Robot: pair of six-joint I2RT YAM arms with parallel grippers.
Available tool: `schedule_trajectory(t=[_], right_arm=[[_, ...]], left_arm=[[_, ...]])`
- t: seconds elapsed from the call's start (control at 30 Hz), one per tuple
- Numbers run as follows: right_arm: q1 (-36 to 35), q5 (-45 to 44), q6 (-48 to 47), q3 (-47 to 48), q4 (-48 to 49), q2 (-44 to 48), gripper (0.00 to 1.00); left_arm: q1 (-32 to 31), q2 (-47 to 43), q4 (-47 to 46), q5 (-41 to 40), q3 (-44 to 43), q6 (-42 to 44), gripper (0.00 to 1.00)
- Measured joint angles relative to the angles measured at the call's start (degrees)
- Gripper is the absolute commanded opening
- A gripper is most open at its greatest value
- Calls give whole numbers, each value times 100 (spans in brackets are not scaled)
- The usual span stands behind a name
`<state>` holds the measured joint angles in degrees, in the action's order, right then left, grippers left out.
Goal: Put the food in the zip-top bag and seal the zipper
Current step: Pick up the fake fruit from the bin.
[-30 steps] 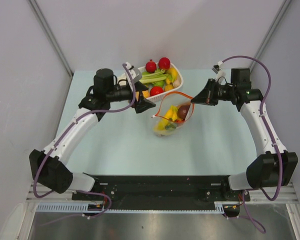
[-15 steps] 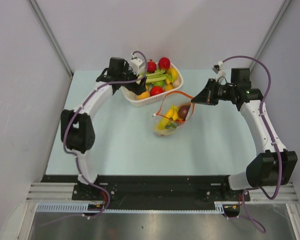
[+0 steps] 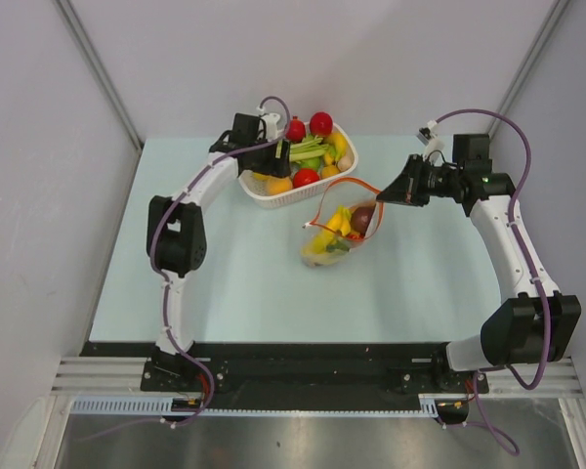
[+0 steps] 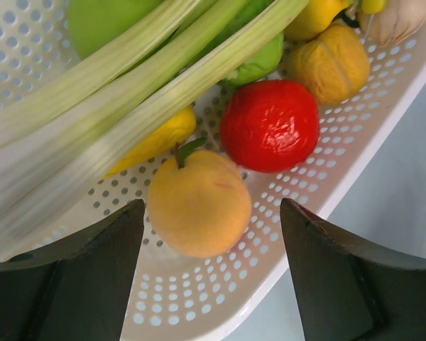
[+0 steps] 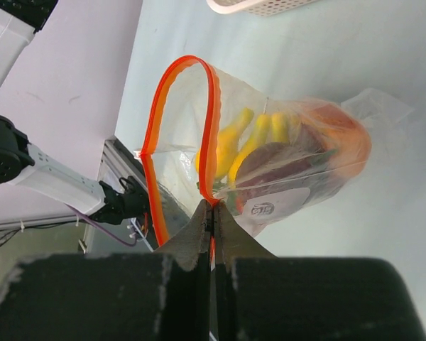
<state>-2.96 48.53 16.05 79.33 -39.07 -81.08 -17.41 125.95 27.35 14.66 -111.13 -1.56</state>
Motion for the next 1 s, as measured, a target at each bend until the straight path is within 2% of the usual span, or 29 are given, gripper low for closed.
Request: schedule_trajectory(t=[0.17,0.2,0.33,0.43,0.67,0.77,0.9,1.0], right_arm=[[28,-31,-133,0,-66,0,0],[39,-31,-157,0,-79,0,0],[74,-46,-179,0,-120,-2,0],[103,-52,-184,0,-142,-2,0],[160,-52,-258,0,-236,-2,0],[170,-52,-267,0,-269,-2,0],[170,-48,-264,0,-267,-4,0],[170,-46,-260,0,-260,-9,0]], left_arm=[[-245,22,-280,-15,-20,4,82],[-302,52,-289,-42,-68,2,78],[-435,151,-439,-133,-105,74,74],[-385,140,-542,-90,15,544,65],[175,-181,-179,428,494,2752,54],[442,-295,352,612,428,3958,47],[577,-337,931,680,271,5357,45],[531,-201,1384,774,-72,6057,44]])
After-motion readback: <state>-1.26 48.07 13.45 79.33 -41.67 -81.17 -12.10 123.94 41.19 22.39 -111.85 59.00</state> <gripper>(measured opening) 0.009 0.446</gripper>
